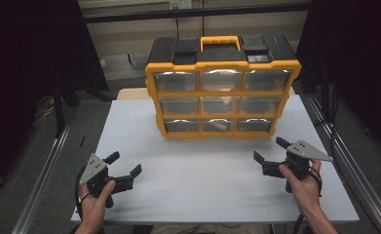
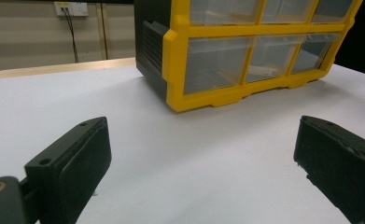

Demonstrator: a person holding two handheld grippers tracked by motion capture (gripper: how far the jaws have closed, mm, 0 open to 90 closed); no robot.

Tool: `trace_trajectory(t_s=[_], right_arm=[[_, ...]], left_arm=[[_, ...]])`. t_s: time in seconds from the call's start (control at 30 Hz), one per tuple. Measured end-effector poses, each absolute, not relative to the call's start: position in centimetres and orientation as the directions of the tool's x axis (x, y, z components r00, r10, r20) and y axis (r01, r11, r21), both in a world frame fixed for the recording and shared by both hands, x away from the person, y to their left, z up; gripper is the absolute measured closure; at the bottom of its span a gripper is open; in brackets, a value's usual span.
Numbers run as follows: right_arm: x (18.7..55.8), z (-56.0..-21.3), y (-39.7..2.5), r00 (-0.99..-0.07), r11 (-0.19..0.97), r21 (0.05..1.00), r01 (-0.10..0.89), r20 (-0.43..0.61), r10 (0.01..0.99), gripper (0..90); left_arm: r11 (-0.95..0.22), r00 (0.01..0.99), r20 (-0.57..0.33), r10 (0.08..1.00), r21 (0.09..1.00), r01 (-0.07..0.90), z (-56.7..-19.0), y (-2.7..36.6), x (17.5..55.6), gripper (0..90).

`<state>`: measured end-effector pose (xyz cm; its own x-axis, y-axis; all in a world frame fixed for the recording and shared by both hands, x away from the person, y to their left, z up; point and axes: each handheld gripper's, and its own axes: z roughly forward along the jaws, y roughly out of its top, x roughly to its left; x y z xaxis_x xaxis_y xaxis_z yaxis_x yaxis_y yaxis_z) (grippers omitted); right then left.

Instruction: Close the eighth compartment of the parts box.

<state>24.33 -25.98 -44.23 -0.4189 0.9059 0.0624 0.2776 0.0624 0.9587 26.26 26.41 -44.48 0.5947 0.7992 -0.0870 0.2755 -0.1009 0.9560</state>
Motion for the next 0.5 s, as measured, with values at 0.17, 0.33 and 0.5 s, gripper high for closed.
trace_trajectory(t_s=[0.17,0.33,0.5], right_arm=[[23.4,-44.3,-26.9,-0.399,0.060,0.960,0.272,0.056,0.915,3.5],[22.5,-44.6,-27.8,-0.370,0.057,0.958,0.281,0.054,0.927,3.5],[21.6,-44.7,-28.5,-0.346,0.058,0.956,0.289,0.047,0.937,3.5]], left_arm=[[-0.089,0.592,-0.097,0.800,0.957,0.277,-44.5,26.5,26.2,4.0],[-0.098,0.588,-0.091,0.804,0.955,0.281,-44.5,26.6,26.2,4.0],[-0.102,0.588,-0.091,0.804,0.953,0.287,-44.5,26.6,26.1,4.0]])
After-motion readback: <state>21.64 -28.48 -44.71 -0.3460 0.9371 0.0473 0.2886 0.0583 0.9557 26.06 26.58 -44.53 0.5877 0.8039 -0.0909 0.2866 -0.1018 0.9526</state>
